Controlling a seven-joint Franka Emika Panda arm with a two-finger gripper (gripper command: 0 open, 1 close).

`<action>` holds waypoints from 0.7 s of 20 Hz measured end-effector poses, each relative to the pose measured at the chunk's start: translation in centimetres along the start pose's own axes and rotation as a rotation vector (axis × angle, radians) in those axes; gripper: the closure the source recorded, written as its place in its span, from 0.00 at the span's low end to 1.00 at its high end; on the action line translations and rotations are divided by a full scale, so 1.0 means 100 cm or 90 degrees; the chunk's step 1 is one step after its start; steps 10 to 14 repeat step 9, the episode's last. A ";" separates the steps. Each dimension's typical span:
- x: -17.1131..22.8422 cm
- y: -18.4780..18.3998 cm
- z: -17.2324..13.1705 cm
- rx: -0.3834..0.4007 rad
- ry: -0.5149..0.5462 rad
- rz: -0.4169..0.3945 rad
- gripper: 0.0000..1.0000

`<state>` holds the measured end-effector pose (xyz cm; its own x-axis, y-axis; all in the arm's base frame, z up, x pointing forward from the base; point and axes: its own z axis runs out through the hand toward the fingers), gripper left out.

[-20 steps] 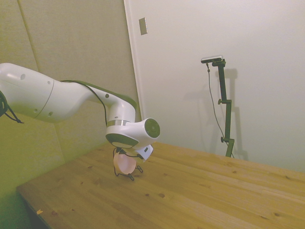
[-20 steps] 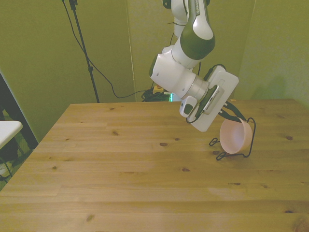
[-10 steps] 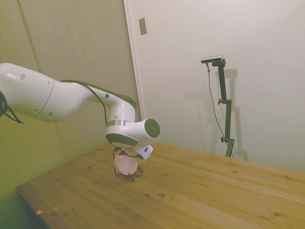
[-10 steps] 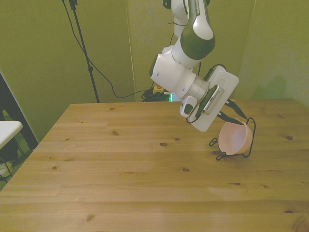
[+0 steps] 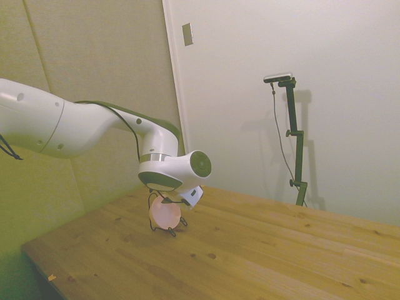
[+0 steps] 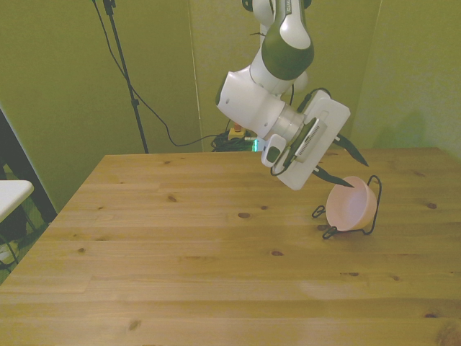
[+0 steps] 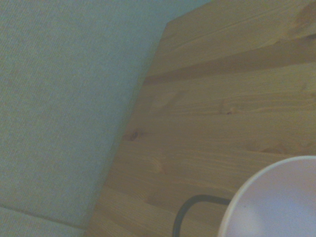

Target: Load the bowl

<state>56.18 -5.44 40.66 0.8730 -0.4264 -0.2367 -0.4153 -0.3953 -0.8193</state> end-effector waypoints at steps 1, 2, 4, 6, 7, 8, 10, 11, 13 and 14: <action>-0.003 -0.001 -0.012 -0.002 0.009 -0.002 0.00; -0.007 -0.002 -0.025 -0.006 0.018 -0.003 0.00; -0.018 -0.007 -0.050 -0.021 0.036 -0.003 0.00; -0.034 -0.012 -0.067 -0.035 0.049 -0.002 0.00; -0.042 -0.014 -0.072 -0.044 0.055 0.001 0.00; -0.051 -0.014 -0.076 -0.052 0.063 0.005 0.00; -0.060 -0.012 -0.079 -0.062 0.075 0.007 0.00; -0.060 -0.012 -0.079 -0.062 0.075 0.007 0.00; -0.060 -0.012 -0.079 -0.062 0.075 0.007 0.00; -0.060 -0.012 -0.079 -0.062 0.075 0.007 0.00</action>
